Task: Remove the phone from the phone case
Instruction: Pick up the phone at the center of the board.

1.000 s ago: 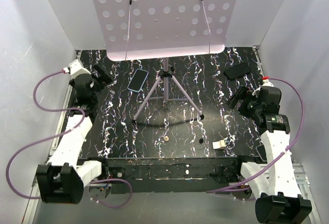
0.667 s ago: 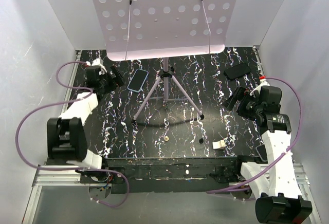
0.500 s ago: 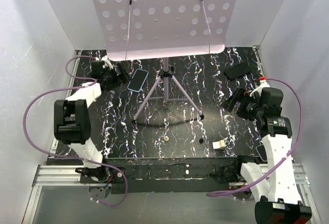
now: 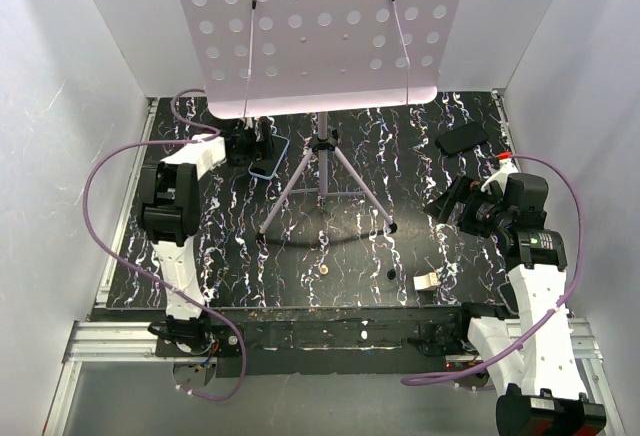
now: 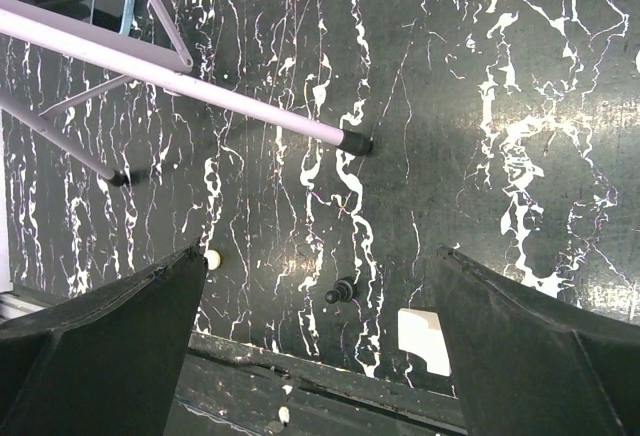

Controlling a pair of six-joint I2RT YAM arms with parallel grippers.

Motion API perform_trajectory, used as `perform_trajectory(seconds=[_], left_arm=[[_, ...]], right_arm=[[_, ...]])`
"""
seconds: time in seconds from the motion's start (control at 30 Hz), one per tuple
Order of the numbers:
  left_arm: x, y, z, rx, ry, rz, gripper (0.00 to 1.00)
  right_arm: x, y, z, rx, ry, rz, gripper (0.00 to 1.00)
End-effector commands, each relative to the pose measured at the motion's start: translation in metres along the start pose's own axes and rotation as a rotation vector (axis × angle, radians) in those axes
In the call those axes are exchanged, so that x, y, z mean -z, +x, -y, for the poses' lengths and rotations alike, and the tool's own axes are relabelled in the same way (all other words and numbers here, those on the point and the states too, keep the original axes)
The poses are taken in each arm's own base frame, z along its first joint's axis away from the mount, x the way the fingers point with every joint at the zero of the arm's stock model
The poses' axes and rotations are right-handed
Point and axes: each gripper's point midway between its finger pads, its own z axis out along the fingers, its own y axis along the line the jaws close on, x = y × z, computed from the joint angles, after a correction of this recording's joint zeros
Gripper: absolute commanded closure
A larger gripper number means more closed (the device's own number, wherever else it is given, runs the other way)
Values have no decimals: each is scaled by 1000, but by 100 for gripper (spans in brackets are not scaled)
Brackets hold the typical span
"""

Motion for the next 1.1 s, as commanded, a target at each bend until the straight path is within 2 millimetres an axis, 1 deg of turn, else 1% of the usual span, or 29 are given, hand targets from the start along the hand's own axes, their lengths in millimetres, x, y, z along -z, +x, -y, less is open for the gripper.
perform_trajectory(seconds=[0.0, 0.07, 0.1, 0.27, 0.33, 0.37, 0.5, 0.6, 0.63, 0.67, 0.7, 0.77, 0.8, 0.87, 0.93, 0.97, 1.0, 1.07], left_arm=[[-14, -3, -22, -113, -236, -58, 0], [-19, -4, -22, -162, -274, -68, 0], [-21, -4, -25, -187, -310, -73, 0], [-35, 0, -17, -325, -365, -95, 0], [-37, 1, -23, -355, -407, -115, 1], [-36, 1, -27, -360, -433, -127, 1], [-39, 1, -28, -383, -436, -161, 0], [-44, 7, -31, -374, -444, -228, 1], [-48, 14, -34, -368, -447, -263, 7], [-50, 20, -35, -360, -452, -292, 10], [-50, 23, -38, -352, -468, -309, 19], [-46, 29, -43, -317, -478, -331, 26], [-41, 31, -43, -286, -469, -334, 33], [-28, 38, -47, -236, -459, -343, 42], [-10, 46, -51, -184, -461, -348, 45], [-2, 54, -53, -163, -462, -360, 46], [8, 56, -54, -146, -468, -348, 47], [28, 66, -61, -114, -517, -328, 46]], right_arm=[[0, -3, -6, 28, -33, 17, 0], [0, -1, -4, 31, -27, 17, 0], [-1, 0, -4, 32, -27, 18, 0], [-3, -1, -4, 34, -32, 20, 0], [-4, -2, -3, 30, -31, 18, 0], [-4, -1, -3, 28, -30, 15, 0], [-7, 2, -2, 31, -34, 5, 0], [-7, 2, -3, 24, -40, -5, 0], [-9, 2, -3, 20, -40, -12, 0], [-8, 2, -5, 20, -46, -13, 0], [-8, 3, -6, 16, -53, -20, 0], [-9, 4, -7, 11, -61, -32, 0], [-9, 5, -8, 11, -62, -34, 0], [-8, 6, -8, 11, -64, -39, 0], [-7, 6, -10, 16, -69, -35, 0], [-7, 6, -10, 18, -71, -34, 0], [-6, 5, -11, 17, -72, -31, 0], [-6, 5, -12, 19, -77, -30, 0]])
